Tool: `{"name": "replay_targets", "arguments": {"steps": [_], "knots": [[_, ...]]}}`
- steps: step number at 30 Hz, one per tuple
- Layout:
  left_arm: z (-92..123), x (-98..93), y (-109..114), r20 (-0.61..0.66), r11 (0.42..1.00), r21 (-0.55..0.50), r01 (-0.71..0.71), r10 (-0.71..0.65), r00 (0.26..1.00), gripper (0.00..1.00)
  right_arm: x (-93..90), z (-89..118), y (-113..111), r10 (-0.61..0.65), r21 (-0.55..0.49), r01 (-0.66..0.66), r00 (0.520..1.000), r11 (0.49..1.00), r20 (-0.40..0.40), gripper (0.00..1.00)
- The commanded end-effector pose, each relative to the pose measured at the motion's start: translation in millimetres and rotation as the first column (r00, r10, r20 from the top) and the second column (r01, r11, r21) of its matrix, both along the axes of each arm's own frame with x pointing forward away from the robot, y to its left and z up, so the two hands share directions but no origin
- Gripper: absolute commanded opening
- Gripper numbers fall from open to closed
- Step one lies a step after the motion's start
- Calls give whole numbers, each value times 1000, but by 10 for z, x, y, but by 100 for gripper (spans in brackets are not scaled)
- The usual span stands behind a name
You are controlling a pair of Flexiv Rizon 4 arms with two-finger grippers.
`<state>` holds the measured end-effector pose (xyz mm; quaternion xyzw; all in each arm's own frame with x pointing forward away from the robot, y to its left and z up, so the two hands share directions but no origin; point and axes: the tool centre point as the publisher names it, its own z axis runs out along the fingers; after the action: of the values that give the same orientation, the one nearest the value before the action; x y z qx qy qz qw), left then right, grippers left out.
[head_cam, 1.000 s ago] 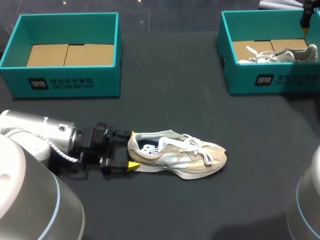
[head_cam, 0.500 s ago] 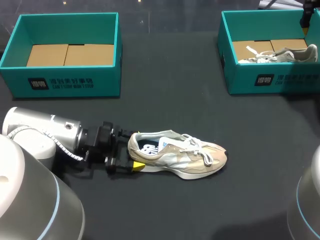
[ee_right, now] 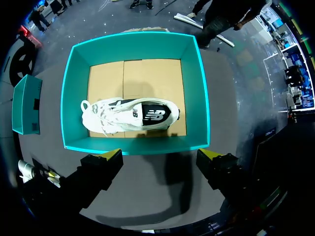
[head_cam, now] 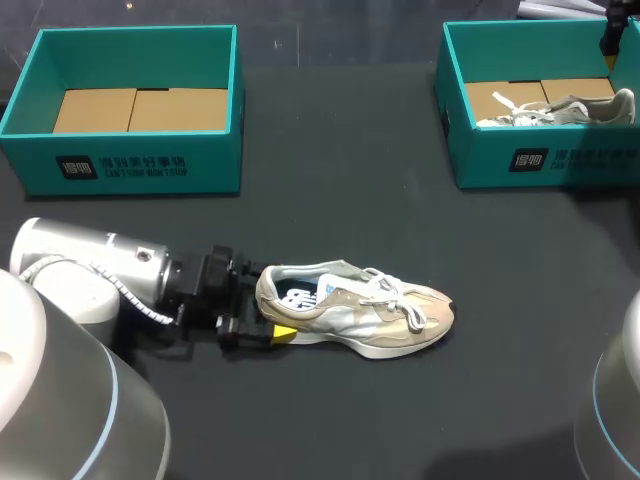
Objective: Take the shoe out of the shoebox, open the shoe tongue, remove and reinsert the insole, then place the shoe into the shoebox
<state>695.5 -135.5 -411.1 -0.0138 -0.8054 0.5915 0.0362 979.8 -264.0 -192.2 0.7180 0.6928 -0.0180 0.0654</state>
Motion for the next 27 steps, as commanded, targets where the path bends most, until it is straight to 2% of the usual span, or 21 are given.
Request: {"name": "replay_targets", "arguments": {"steps": [1, 9, 10, 12, 27], "knots": [[-36, 6, -38, -5, 1000, 3, 1, -1, 1000, 100, 0, 0, 2, -1, 0, 1, 1000, 1000, 0, 100], [-35, -27, -77, -13, 1000, -6, 3, -3, 1000, 100, 0, 0, 2, -1, 0, 1, 1000, 1000, 0, 100], [-31, -34, -82, -11, 1000, -8, 3, -4, 1000, 93, 0, 0, 2, -1, 0, 1, 1000, 1000, 0, 100], [-28, -46, -89, -8, 1000, -8, 3, -3, 1000, 0, 0, 0, 2, -1, 0, 1, 1000, 1000, 0, 100], [-27, -48, -58, 4, 1000, -7, 0, 0, 1000, 0, 0, 0, 2, -1, 0, 1, 1000, 1000, 0, 100]]}}
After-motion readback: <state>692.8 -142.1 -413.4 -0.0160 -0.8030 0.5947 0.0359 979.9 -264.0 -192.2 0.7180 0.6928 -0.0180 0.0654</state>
